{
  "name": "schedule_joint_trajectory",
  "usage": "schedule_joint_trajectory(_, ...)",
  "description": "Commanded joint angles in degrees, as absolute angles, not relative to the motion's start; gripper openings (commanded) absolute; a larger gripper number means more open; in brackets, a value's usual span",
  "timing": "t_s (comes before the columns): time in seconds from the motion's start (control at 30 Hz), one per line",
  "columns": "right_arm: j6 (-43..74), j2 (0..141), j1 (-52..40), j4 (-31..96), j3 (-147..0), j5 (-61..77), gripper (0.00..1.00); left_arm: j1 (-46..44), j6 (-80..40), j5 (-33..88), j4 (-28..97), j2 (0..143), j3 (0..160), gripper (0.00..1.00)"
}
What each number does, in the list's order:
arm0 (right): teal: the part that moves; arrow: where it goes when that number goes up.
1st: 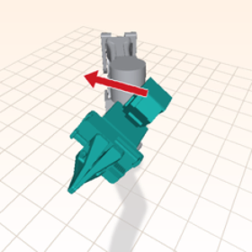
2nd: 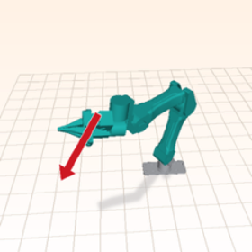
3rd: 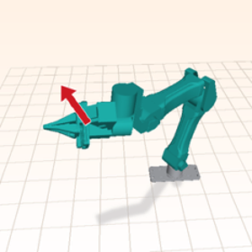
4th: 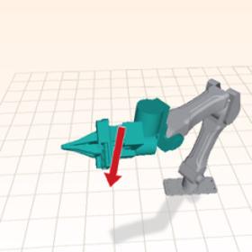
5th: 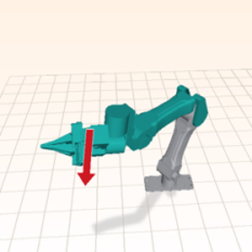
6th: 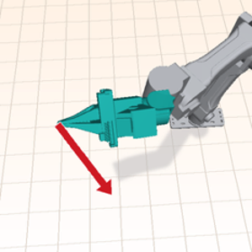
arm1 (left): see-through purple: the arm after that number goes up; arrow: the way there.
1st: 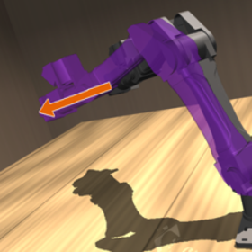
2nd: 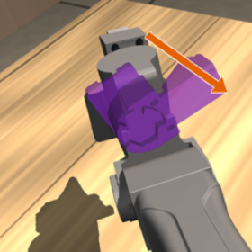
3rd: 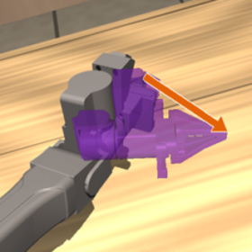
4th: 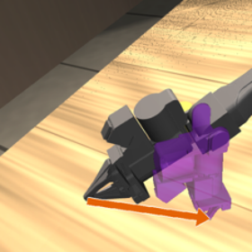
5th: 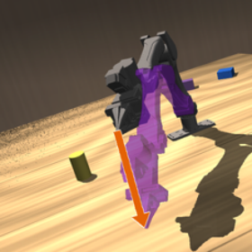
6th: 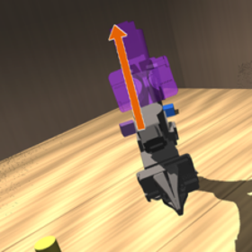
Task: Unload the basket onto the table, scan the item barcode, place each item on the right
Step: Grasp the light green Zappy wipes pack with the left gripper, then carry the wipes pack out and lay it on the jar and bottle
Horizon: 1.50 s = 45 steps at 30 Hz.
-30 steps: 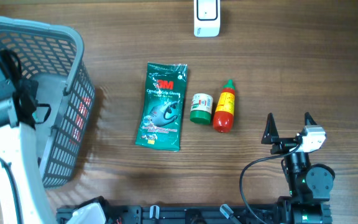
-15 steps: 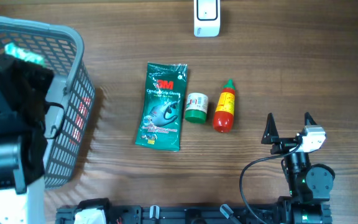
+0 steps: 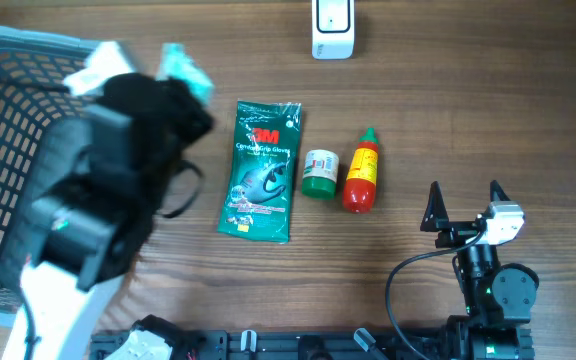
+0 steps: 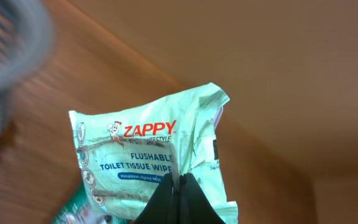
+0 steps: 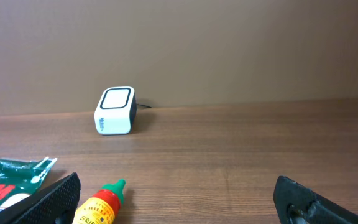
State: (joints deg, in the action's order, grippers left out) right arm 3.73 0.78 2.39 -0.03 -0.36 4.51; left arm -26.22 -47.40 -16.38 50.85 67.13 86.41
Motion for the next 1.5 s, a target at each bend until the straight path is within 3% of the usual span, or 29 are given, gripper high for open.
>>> schedule_joint_trajectory(0.0,3.03,0.43,2.44,-0.27,-0.3,5.21,1.0,-33.34,-47.59,-16.49,50.13,72.82,87.35,0.04)
schedule_joint_trajectory(0.3,3.03,0.43,2.44,-0.27,-0.3,5.23,1.0,-39.27,-55.11,-17.69,47.72,85.45,87.35,0.04)
schedule_joint_trajectory(0.53,3.01,0.43,2.44,-0.3,-0.3,5.23,1.0,-39.38,-55.57,-6.92,40.69,93.89,87.35,0.04)
schedule_joint_trajectory(1.03,3.01,0.43,2.44,-0.27,-0.3,5.23,1.0,-45.17,-37.95,-0.62,34.26,107.04,87.33,0.04)
schedule_joint_trajectory(1.4,3.01,0.43,2.44,-0.3,-0.3,5.21,1.0,-46.61,-37.69,-4.95,40.45,110.63,87.22,0.04)
schedule_joint_trajectory(1.47,3.03,0.43,2.44,-0.27,-0.3,5.21,1.0,-46.61,-37.69,-4.97,40.97,110.56,87.24,0.1)
